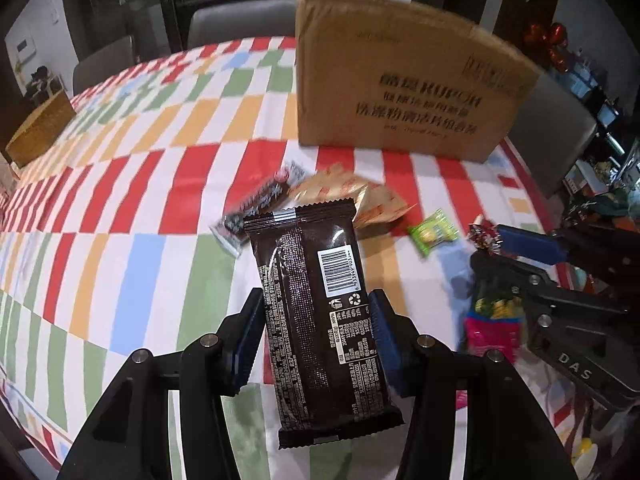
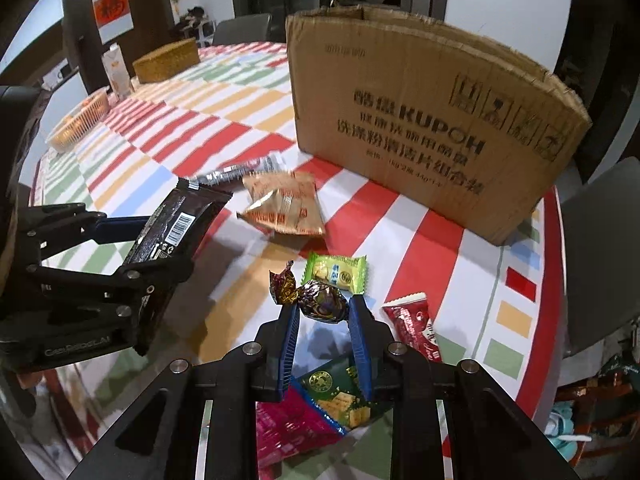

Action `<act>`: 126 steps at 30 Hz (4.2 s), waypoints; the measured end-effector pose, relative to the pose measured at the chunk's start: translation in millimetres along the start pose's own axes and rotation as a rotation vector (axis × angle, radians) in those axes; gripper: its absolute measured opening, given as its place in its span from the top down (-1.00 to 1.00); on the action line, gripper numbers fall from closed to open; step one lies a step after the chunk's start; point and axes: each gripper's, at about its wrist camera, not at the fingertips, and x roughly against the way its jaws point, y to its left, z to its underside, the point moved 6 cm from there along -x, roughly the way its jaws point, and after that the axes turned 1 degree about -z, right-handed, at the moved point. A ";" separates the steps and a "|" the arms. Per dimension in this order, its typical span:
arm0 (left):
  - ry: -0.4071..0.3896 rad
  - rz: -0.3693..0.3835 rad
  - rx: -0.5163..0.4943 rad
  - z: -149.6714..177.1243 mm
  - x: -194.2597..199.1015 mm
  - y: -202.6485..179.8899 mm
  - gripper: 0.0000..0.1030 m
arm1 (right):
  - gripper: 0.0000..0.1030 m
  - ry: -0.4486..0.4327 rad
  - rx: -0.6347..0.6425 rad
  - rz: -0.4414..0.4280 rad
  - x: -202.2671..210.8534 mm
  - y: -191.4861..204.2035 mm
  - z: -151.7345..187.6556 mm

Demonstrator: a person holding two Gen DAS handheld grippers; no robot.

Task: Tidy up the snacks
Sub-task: 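Grasp the gold wrapped candy with the right tool while the left tool grasps the dark chocolate bar, then carry both snacks over the box and open both tools to drop them, then move both open tools back toward the remaining snacks on the table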

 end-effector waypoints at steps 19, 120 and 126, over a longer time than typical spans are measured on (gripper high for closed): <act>-0.211 0.015 -0.040 -40.4 79.4 -12.4 0.00 | 0.48 -0.190 -0.042 0.010 68.7 -0.2 -32.8; -0.398 0.050 -0.268 -123.5 126.7 -66.0 -0.33 | 0.06 -0.407 -0.145 0.153 151.2 -54.6 -68.2; -0.362 0.059 -0.295 -100.6 119.2 -69.9 -0.33 | 0.06 -0.373 -0.141 0.138 142.8 -44.4 -46.3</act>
